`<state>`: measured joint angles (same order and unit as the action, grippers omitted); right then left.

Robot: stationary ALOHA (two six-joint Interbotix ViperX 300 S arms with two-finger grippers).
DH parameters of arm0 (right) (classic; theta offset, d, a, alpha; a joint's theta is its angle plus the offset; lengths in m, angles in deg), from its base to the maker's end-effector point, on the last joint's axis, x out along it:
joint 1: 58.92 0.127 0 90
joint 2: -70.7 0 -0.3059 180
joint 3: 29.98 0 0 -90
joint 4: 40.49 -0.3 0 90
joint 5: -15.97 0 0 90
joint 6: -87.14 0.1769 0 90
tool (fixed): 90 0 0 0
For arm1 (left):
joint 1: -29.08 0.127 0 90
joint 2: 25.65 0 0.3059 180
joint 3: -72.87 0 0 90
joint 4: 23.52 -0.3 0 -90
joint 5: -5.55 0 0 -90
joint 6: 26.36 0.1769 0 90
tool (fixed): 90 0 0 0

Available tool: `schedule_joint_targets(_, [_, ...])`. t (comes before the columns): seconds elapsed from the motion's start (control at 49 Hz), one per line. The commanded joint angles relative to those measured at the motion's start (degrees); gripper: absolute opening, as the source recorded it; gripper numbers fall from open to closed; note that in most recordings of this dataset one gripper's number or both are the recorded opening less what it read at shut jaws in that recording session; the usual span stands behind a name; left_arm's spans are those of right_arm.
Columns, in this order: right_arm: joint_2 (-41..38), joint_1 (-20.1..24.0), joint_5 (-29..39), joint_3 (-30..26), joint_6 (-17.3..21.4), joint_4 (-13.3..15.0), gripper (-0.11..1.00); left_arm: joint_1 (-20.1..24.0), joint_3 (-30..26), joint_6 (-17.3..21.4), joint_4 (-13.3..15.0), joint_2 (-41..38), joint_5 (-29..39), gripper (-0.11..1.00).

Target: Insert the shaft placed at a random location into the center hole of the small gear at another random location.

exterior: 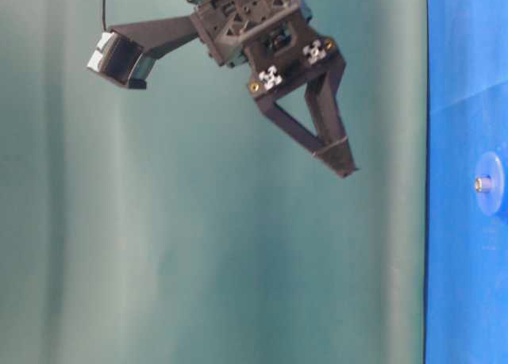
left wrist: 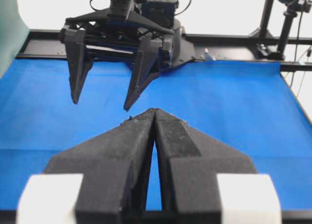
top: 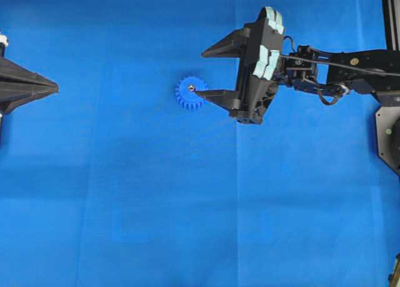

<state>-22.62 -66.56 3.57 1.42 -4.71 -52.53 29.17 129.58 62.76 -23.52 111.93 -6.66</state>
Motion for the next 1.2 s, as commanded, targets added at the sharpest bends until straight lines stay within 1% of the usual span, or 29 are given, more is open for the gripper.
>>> schedule_joint_targets(0.0, [2.37, 0.09, 0.09, 0.44, 0.09, 0.00, 0.85, 0.00, -0.62, -0.09, -0.18, -0.26, -0.26, 0.00])
schedule_joint_targets(0.265, [6.86, 0.09, 0.18, 5.45, 0.26, -0.09, 0.85, 0.09, -0.62, -0.09, -0.18, -0.26, -0.26, 0.00])
schedule_joint_targets(0.429, [8.70, 0.09, 0.00, 7.21, 0.35, -0.09, 0.85, 0.00, -0.53, -0.09, -0.18, -0.18, -0.26, 0.00])
schedule_joint_targets(1.184, [8.79, 0.09, -0.09, 7.38, 0.35, -0.18, 0.85, 0.00, -0.62, -0.09, -0.18, -0.18, -0.26, 0.00])
